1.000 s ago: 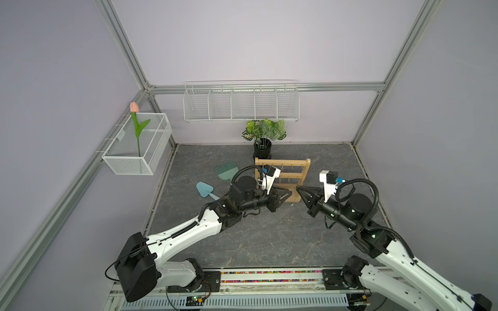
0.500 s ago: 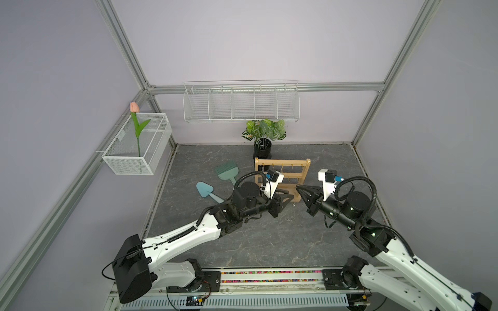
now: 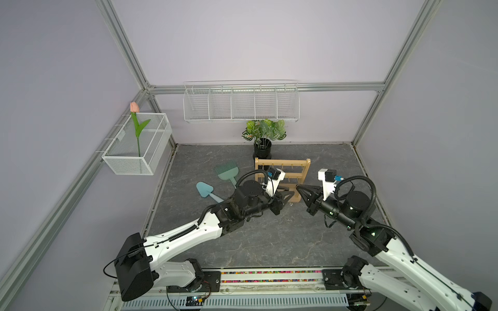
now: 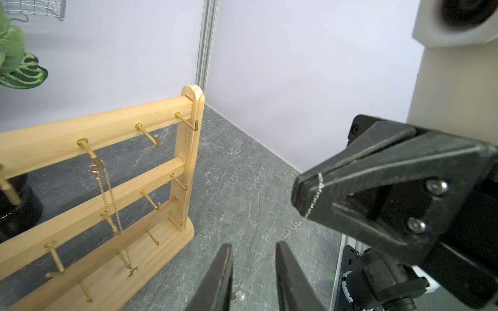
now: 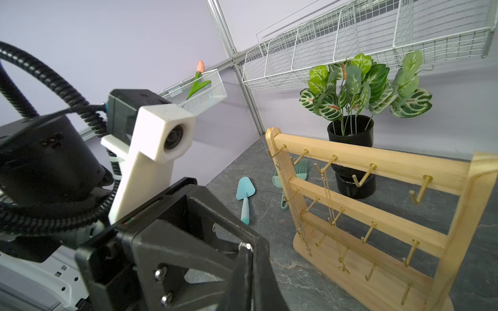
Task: Hang the necklace on the jewelry display stand
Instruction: Pick up the necklace from the center of the board.
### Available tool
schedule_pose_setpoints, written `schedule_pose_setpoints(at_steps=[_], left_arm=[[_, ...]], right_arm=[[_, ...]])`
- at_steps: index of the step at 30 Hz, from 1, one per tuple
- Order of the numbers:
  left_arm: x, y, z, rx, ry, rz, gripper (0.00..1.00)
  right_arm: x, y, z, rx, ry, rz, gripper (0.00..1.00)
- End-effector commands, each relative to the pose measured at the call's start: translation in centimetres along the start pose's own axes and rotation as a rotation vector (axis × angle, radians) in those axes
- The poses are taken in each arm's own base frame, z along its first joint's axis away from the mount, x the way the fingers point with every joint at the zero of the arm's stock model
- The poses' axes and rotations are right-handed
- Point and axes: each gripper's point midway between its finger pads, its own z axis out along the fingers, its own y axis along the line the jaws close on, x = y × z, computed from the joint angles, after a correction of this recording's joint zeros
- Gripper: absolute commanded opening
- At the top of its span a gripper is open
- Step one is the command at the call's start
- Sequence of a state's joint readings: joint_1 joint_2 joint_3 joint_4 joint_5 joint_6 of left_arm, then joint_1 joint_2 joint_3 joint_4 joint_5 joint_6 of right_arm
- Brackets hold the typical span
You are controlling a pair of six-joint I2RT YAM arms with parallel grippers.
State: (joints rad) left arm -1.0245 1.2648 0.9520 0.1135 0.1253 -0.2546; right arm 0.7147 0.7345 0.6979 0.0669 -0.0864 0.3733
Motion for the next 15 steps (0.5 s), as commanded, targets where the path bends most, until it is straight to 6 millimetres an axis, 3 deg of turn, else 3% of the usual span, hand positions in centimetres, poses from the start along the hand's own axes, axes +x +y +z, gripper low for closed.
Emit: schedule_pose_setpoints(at_steps=[1, 11, 15], left_arm=[[-0.8, -0.2, -0.6, -0.011, -0.02, 0.036, 0.3], [-0.6, -1.4, 0.1, 0.015, -0.006, 0.063, 0.32], [-1.0, -0.9, 0.4, -0.02, -0.018, 0.059, 0.32]], right_arm=[[-1.0, -0.2, -0.1, 0.025, -0.023, -0.018, 0.07], [-1.2, 0.2, 0.2, 0.005, -0.014, -0.008, 0.07], [-1.2, 0.4, 0.1, -0.005, -0.014, -0.005, 0.07]])
